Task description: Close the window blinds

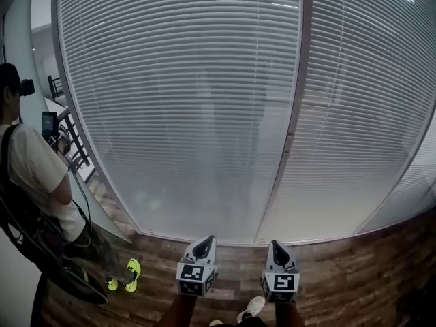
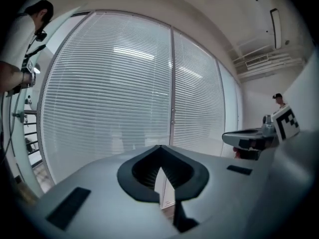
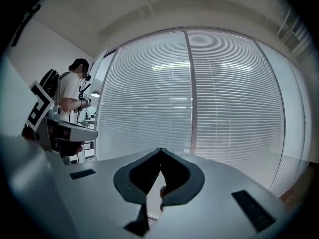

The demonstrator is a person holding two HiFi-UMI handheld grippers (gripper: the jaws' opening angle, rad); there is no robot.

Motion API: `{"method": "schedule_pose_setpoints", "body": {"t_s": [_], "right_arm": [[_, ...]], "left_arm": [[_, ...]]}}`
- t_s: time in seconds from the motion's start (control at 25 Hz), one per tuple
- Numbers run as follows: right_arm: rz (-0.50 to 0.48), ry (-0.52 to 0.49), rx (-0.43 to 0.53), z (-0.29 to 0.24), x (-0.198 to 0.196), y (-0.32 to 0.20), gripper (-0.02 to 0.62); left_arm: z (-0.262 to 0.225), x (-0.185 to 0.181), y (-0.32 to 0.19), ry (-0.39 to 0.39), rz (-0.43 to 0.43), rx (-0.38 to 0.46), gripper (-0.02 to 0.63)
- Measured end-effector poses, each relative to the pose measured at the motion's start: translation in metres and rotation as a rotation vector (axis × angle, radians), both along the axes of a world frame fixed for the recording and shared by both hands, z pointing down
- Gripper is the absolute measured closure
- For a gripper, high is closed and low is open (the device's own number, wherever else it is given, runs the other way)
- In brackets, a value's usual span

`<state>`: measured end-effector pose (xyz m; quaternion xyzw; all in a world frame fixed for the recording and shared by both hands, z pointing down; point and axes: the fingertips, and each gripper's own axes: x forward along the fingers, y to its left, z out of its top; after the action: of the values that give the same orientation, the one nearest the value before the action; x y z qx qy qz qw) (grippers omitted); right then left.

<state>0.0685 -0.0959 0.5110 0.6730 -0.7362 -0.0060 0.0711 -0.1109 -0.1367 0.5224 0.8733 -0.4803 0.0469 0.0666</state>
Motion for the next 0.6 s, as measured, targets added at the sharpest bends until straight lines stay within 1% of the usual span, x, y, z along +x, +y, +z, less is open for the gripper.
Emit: {"method": "schedule_pose_setpoints", "body": {"t_s": [0.16, 0.32, 0.6], "right_arm": [[0.023, 0.016, -0.007, -0.007, 0.002, 0.025, 0.592], [0.008, 0.023, 0.024, -0.01, 0.008, 0.035, 0.592], [-0.011, 0.032, 0.012, -0.009, 0.02, 0.049, 0.592]], "left_arm": [[0.004, 0.003, 0.02, 0.012, 0.0, 0.014, 0.606], [0.003, 0.012, 0.033, 0.017, -0.006, 0.025, 0.606], [-0.007, 0.023, 0.06, 0.005, -0.048, 0.032, 0.606]]}}
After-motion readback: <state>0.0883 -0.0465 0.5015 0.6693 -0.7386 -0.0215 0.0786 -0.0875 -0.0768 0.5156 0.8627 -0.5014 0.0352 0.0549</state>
